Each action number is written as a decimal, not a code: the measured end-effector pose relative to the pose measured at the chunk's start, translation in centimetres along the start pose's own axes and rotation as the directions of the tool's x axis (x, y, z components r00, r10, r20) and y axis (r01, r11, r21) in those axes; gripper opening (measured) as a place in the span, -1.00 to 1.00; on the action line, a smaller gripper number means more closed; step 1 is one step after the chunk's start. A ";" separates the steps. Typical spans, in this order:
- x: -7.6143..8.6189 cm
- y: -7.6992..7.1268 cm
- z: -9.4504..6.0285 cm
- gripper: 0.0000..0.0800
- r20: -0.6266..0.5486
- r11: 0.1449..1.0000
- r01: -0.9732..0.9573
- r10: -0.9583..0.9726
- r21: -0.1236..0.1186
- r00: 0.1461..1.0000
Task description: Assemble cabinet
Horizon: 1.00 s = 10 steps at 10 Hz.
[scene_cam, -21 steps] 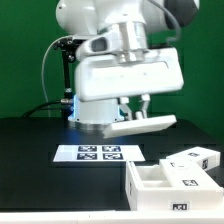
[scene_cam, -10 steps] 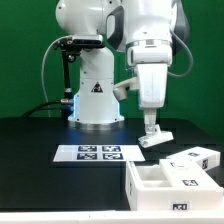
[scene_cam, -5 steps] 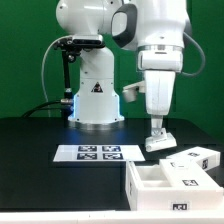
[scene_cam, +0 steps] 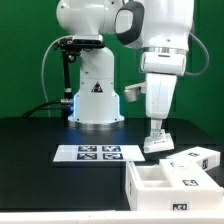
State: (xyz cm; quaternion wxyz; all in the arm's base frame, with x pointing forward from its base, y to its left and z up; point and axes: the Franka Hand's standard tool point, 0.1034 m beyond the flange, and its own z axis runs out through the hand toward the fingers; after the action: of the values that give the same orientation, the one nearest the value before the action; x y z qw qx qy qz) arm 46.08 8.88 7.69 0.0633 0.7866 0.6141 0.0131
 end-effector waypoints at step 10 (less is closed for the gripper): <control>-0.7 -1.2 0.6 -0.84 0.069 0.968 0.249 -0.250 0.029 0.966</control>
Offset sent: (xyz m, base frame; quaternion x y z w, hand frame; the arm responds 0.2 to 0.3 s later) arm -0.0125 0.0057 -0.0018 0.0329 -0.0258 -0.1102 0.9930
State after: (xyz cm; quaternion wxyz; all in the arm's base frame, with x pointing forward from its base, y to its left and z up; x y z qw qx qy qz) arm 44.84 8.42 7.04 0.0787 0.7036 0.7056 -0.0293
